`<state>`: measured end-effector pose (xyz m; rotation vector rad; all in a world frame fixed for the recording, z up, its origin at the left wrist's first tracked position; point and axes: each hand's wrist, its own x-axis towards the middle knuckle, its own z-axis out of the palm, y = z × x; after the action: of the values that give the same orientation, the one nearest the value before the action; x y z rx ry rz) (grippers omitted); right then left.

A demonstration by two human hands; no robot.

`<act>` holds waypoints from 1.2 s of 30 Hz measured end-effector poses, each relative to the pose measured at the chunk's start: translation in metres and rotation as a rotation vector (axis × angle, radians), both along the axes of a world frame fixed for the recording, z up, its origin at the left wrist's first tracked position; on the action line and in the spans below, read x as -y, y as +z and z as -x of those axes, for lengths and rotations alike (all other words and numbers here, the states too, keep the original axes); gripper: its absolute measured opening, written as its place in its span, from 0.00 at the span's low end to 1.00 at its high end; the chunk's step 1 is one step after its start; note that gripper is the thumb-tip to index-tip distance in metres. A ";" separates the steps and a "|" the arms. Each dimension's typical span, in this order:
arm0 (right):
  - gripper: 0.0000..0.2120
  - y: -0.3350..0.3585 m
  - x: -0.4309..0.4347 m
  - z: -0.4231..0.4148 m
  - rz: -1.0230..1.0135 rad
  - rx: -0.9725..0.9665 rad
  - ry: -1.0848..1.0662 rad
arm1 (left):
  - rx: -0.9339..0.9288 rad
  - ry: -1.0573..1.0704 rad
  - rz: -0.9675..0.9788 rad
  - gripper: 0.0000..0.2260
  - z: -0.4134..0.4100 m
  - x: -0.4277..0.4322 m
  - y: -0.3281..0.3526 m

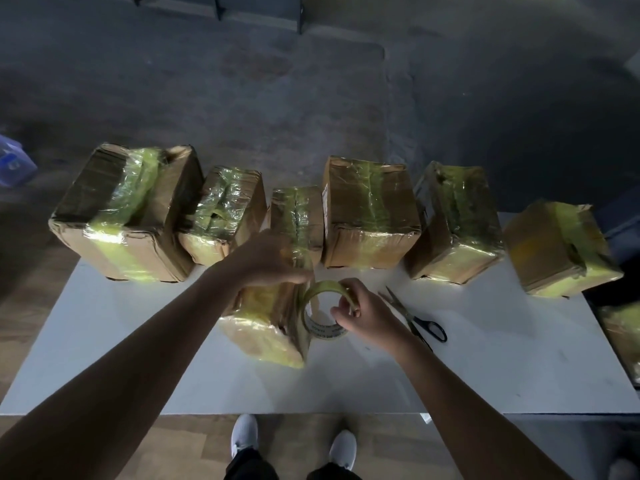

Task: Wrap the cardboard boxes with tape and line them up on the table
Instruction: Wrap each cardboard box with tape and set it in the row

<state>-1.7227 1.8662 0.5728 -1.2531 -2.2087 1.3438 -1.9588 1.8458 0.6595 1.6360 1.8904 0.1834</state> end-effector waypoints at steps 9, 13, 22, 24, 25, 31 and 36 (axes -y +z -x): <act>0.12 -0.022 0.010 -0.007 -0.019 0.018 -0.038 | -0.330 -0.094 -0.734 0.17 -0.053 0.048 -0.008; 0.12 -0.022 0.014 -0.006 0.008 0.011 -0.084 | -0.296 -0.554 -0.804 0.06 -0.084 0.078 -0.021; 0.01 -0.004 0.003 -0.014 0.123 0.031 -0.168 | -0.691 -0.838 -0.366 0.03 -0.098 0.071 -0.030; 0.03 0.003 0.001 -0.015 0.139 0.041 -0.144 | -0.743 -0.870 -0.370 0.01 -0.095 0.070 -0.029; 0.05 0.005 0.001 -0.016 0.149 0.043 -0.136 | -0.759 -0.875 -0.371 0.03 -0.095 0.068 -0.027; 0.08 0.008 -0.004 -0.031 0.420 -0.049 -0.125 | -0.709 -0.979 -0.374 0.08 -0.093 0.069 -0.024; 0.12 -0.027 -0.020 -0.074 0.059 0.371 -0.460 | -0.655 -0.996 -0.399 0.08 -0.082 0.068 -0.027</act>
<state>-1.6491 1.8861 0.5462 -2.0158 -1.9175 1.0638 -1.8771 1.7783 0.6328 2.9696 1.2125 -0.4723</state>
